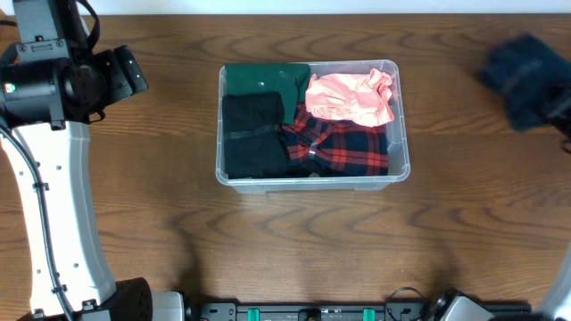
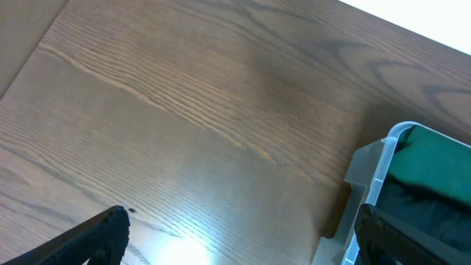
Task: Pack container
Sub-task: 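Grasp the dark teal garment at the right edge with the right gripper, then carry the teal garment into the bin's front right and release it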
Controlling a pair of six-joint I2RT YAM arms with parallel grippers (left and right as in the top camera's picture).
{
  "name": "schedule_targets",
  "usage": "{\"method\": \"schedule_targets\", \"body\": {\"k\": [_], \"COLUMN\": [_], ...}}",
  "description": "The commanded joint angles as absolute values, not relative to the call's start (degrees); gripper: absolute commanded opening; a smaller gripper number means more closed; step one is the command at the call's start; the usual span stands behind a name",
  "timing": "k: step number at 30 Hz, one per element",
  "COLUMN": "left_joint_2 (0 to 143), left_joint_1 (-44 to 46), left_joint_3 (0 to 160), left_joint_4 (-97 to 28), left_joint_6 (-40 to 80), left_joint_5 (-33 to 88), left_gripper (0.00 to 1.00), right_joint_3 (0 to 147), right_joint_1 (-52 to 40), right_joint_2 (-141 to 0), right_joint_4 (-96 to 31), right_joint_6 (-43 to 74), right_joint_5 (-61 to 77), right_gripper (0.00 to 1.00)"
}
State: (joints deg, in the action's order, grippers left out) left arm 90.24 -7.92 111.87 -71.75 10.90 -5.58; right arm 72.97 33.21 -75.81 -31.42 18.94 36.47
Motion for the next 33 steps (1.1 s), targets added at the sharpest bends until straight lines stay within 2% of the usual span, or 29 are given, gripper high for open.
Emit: {"method": "schedule_targets", "body": {"k": [1, 10, 19, 29, 33], "left_joint_2": [90.61, 90.61, 90.61, 90.61, 90.61], "left_joint_1": [-8.08, -8.08, -8.08, -8.08, -8.08], "left_joint_3": [111.55, 111.55, 111.53, 111.55, 111.55], "left_joint_4": [-71.79, -71.79, -71.79, -71.79, -71.79], "left_joint_6": [10.81, 10.81, 10.81, 10.81, 10.81], "left_joint_5": [-6.24, -6.24, -6.24, -6.24, -6.24], "left_gripper": [0.98, 0.98, 0.98, 0.98, 0.98], "right_joint_3": [73.89, 73.87, 73.84, 73.8, 73.8], "right_joint_1": [24.84, 7.92, -4.97, -7.25, -7.16], "right_joint_2": [-71.77, -71.02, -76.99, -84.05, -85.45], "right_joint_4": [-31.27, -31.7, -33.52, -44.36, -46.96], "right_joint_6": [19.77, 19.14, 18.52, 10.15, 10.15], "right_joint_5": [43.48, 52.21, 52.97, 52.56, 47.13], "right_gripper": [0.01, 0.01, 0.01, 0.01, 0.02]}}
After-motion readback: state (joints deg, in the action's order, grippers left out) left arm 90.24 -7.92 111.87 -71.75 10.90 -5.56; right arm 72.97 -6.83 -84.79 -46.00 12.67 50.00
